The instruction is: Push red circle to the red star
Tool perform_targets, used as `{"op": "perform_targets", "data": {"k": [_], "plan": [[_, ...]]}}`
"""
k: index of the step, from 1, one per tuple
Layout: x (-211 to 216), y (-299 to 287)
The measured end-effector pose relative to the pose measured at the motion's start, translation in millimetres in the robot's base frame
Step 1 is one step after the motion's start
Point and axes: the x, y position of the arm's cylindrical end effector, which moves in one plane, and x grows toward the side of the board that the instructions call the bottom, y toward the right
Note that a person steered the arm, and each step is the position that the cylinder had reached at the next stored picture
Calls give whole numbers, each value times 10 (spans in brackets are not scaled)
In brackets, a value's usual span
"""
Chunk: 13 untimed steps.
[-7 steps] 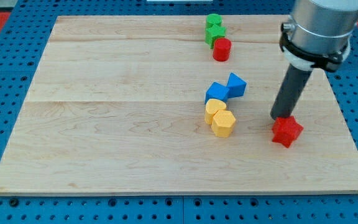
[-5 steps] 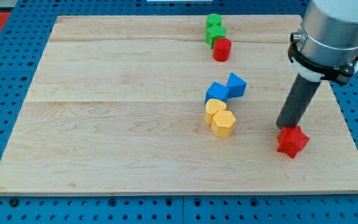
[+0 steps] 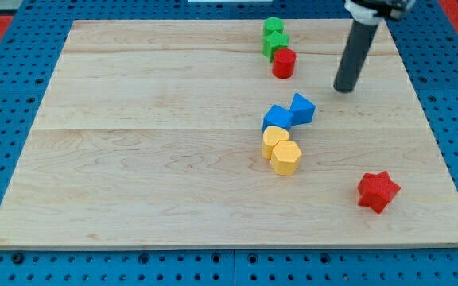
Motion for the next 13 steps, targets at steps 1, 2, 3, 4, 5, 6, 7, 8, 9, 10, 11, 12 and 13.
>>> {"op": "perform_targets", "data": {"k": [1,2,3,4,5,6,7,8,9,10,11,12,13], "plan": [[-17,-613],[-49,-1247],[-341,-1576],[-554,-1430],[-554,-1093],[-544,-910],[-481,-871],[-407,-722],[-396,-505],[-456,-476],[-456,-399],[-351,-293],[-166,-167]]}}
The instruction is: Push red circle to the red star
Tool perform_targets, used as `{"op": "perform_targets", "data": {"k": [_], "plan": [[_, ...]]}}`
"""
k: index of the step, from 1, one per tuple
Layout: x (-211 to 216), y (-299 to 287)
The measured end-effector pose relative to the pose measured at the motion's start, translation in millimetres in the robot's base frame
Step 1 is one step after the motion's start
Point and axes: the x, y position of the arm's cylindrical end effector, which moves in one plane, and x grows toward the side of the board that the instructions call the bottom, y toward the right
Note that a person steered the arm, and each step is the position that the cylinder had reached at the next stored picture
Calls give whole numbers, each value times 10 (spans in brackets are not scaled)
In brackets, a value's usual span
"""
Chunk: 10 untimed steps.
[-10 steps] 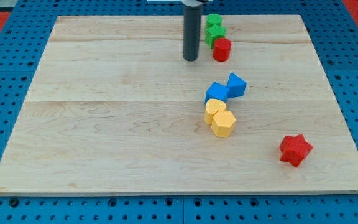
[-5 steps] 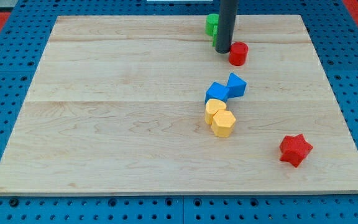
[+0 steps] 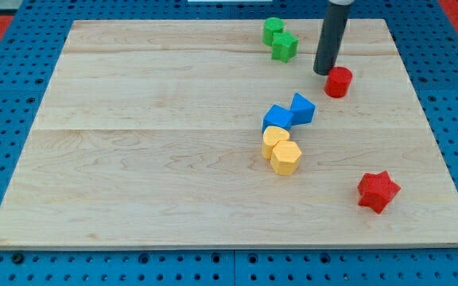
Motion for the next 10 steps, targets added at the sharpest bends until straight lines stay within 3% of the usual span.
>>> {"op": "perform_targets", "data": {"k": [1,3,8,10], "plan": [[115,115],[-49,300],[1102,301],[1183,320]]}}
